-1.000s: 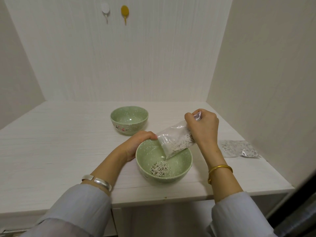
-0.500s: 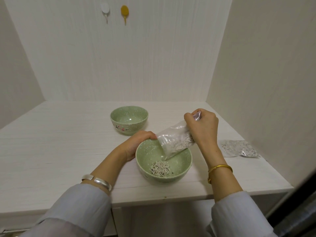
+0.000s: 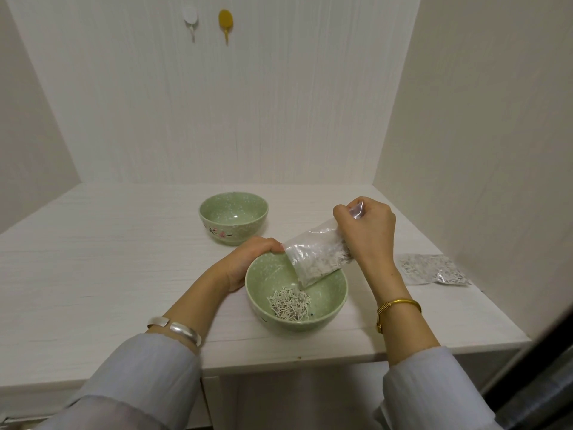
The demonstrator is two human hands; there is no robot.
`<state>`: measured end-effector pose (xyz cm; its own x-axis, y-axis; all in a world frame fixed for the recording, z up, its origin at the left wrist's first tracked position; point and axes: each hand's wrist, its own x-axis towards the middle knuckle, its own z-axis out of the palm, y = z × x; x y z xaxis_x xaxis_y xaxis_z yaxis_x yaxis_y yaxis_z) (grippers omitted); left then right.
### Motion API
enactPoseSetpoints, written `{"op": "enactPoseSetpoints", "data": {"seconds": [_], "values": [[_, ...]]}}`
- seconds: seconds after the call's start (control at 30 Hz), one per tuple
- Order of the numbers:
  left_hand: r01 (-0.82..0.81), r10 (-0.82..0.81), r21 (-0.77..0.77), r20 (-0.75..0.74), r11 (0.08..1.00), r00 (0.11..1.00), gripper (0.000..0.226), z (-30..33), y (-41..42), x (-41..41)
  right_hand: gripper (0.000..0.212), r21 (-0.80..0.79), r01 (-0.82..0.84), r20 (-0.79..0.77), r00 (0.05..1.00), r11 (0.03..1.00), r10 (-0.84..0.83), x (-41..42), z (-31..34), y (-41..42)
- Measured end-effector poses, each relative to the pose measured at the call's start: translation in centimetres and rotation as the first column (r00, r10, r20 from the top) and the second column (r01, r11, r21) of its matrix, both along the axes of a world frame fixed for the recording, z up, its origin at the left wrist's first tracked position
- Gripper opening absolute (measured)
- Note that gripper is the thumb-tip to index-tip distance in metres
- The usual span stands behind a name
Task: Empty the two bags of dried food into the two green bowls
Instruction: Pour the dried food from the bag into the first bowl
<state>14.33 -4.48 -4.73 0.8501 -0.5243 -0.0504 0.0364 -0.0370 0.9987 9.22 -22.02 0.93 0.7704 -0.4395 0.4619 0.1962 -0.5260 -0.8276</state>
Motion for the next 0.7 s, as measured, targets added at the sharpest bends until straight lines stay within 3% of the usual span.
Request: {"op": "enactPoseSetpoints", "data": {"seconds": [0.17,0.37,0.53,0.7], "values": [[0.006,-0.006,0.013,0.008,1.000,1.000,0.032,-0.06,0.09,0.05,0.018,0.005,0.001,-0.005,1.000,1.000,-0.001,-0.08,-0.03,0.07],[0.009,-0.009,0.010,0.004,1.000,1.000,0.021,-0.13,0.06,0.17,0.017,0.005,-0.001,-0.005,1.000,1.000,0.001,0.04,-0.03,-0.02],[0.018,-0.018,0.010,0.001,1.000,1.000,0.031,-0.29,0.16,0.25,0.028,-0.003,-0.004,0.005,1.000,1.000,0.004,0.14,-0.18,-0.32],[0.011,-0.011,0.004,-0.024,1.000,1.000,0.018,-0.29,0.03,0.35,0.016,0.012,0.012,-0.018,1.000,1.000,-0.012,0.11,-0.10,-0.28]]}}
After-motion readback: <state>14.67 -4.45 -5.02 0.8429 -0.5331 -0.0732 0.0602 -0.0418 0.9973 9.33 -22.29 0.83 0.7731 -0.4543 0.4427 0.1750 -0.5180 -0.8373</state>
